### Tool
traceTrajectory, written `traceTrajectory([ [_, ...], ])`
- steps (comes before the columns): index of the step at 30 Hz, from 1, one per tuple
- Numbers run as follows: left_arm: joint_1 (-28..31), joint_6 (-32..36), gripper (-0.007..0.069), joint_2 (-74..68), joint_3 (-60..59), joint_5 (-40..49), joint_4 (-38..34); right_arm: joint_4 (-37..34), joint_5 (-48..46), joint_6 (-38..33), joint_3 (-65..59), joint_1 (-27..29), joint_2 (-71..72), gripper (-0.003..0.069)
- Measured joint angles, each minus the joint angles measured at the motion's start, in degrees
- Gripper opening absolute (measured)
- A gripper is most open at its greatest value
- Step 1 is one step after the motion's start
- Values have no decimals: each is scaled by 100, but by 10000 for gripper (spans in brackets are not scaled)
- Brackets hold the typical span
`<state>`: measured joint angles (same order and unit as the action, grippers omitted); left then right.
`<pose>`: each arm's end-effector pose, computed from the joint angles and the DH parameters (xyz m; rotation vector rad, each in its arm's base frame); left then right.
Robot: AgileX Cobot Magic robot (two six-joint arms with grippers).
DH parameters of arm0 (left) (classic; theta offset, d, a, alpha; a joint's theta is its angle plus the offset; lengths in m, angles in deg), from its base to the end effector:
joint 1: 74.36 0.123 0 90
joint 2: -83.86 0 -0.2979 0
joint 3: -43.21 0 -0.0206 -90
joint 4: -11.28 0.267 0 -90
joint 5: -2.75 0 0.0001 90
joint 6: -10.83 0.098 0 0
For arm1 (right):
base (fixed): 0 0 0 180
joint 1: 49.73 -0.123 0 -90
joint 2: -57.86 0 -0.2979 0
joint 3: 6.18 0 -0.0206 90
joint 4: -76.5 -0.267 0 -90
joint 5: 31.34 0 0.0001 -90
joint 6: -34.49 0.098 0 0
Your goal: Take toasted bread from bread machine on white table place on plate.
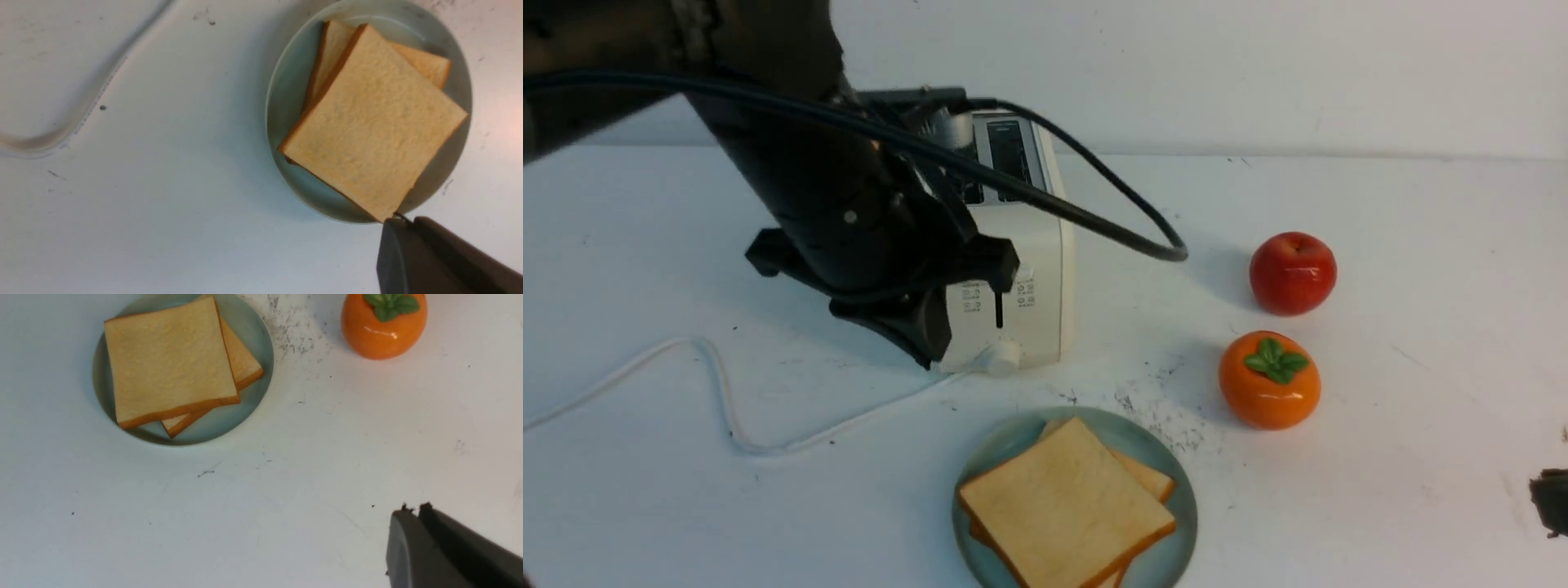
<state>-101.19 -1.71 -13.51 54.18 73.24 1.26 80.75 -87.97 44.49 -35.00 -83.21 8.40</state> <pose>0.2976 -0.1686 0.3670 0.3128 2.7730 -0.4250 0.1142 0.0683 0.3548 -0.4994 2.3155 0.2774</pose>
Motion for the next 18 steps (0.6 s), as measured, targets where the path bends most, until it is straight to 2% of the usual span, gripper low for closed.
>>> traceTrajectory([
  [12, 0, -4, -14, 1631, 0, 134, 301, 55, -1219, 101, 134, 0, 1989, 33],
  [16, 0, -4, -14, 1912, -44, 134, 301, 42, -1213, 243, -21, 0, 2436, 28],
  [18, 0, -4, -14, 2150, -292, 134, 295, -44, -984, 357, -352, 0, 2646, 2],
])
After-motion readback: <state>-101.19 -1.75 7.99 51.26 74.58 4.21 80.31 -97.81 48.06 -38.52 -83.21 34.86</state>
